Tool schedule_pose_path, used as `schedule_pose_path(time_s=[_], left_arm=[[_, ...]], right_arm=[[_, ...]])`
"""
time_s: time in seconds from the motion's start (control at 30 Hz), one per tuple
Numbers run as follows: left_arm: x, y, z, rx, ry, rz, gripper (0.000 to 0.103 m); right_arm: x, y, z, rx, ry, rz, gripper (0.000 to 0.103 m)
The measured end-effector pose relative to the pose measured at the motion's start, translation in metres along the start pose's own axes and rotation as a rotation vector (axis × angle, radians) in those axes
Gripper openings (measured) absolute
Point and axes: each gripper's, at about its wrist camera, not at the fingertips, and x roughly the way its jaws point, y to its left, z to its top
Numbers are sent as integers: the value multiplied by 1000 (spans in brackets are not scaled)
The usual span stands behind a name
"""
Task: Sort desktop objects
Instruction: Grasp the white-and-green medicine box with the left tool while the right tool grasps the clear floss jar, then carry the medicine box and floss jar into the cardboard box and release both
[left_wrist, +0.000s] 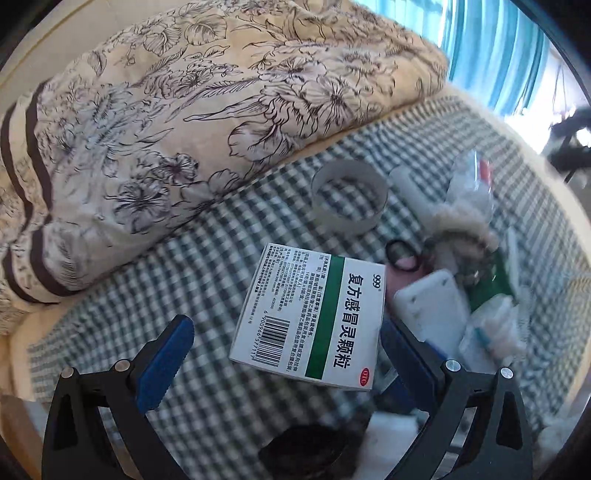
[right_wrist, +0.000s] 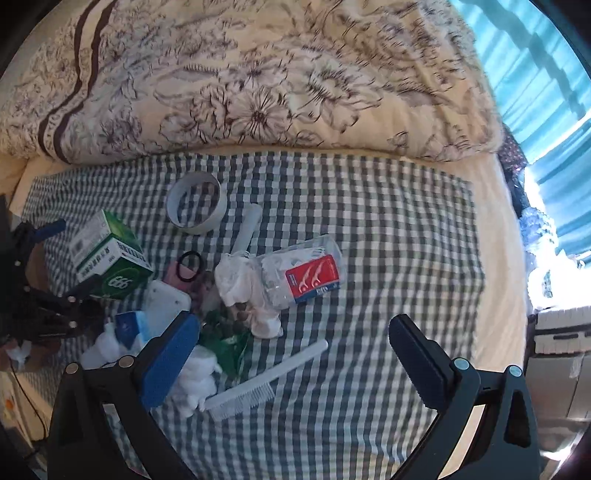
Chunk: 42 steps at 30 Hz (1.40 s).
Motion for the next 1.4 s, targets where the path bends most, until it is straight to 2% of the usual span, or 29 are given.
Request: schedule_pose_path(time_s=[0.13,0.3,0.53,0.57,0.63,0.67,0.7,0.77,0.83,1.0,1.17,1.4], left_arm=[[20,-4,7,14,43,-1,103],[39,-20,10,75,61,-8,103],[66,-15,11,-9,136,6,103],[68,-14,11,-17,142,17,100],[70,-13,11,-30,160,22,98],[70,-13,12,-44,169,21,95],[69,-13,13,-56,177,23,93],[65,-15,16,-88,189,35,89],[58,-16,17,-134,180,26,88],[23,-19,20,-243,122,57,88],[-29,-13,27,-354,78,87,88],[-109,-11,28,-424,12,132,88]], right_arm=[[51,1,14,-84,63,-1,102],[83,-9,31,-126,107,-21,102],[105,-4,36,-190,174,42,103],[108,-2,35,-200,182,50,103],[116,3,33,-236,195,3,102],[121,3,33,-245,202,-14,100],[125,2,33,-235,210,-10,91],[126,-3,33,-200,208,14,91],[117,-4,32,-188,189,23,89],[74,-14,23,-146,126,15,88],[22,-29,9,-73,72,35,88],[-55,-21,2,-7,-40,135,88]])
